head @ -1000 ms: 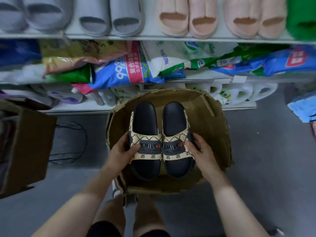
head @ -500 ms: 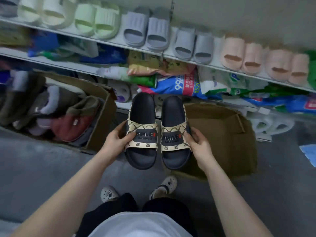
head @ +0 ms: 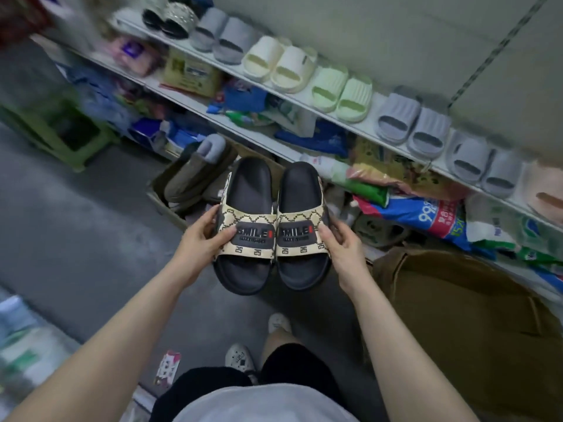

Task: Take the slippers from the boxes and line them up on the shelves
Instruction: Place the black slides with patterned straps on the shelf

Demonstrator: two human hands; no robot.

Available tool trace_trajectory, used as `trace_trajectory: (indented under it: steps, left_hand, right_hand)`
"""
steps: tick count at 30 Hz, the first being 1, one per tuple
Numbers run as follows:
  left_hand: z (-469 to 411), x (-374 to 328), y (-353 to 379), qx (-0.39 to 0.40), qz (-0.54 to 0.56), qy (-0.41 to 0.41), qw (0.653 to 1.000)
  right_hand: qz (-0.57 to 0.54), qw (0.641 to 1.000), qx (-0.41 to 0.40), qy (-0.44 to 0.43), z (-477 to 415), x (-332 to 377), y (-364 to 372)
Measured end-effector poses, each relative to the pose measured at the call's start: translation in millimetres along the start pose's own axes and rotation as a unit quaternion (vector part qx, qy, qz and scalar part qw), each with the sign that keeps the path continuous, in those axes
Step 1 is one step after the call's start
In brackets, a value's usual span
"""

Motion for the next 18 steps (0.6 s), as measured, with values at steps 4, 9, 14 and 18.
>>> trace_trajectory:
  steps: [4,9,14,18]
  left_hand:
    - [-26,-19,-61,-0.051,0.024,0.007,0.998]
    - [-71,-44,-125,-0.090,0.048,0.013,0.995]
    - [-122,-75,-181,-0.126,0.077,0.014,0.989]
    - [-161,-99,-228,-0.146,0.093,0.012,0.985]
  right_hand:
    - [0.016,0.999,0.041,-0.015,-34,32,66]
    - [0.028,0.995,0.089,-0.031,-83,67,146]
    - [0.022,0.993,0.117,-0.026,-136,101,219]
    - [0.049,0.990,0.132,-0.030,-174,130,271]
Point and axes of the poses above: each hand's wrist, its own z-axis away from the middle knuckle, its own y-axis out of the palm, x = y × z, the point moved 9 cm from there along -z, towards the middle knuckle, and after that the axes turned 4 degrees about z, right-handed, at the moved point
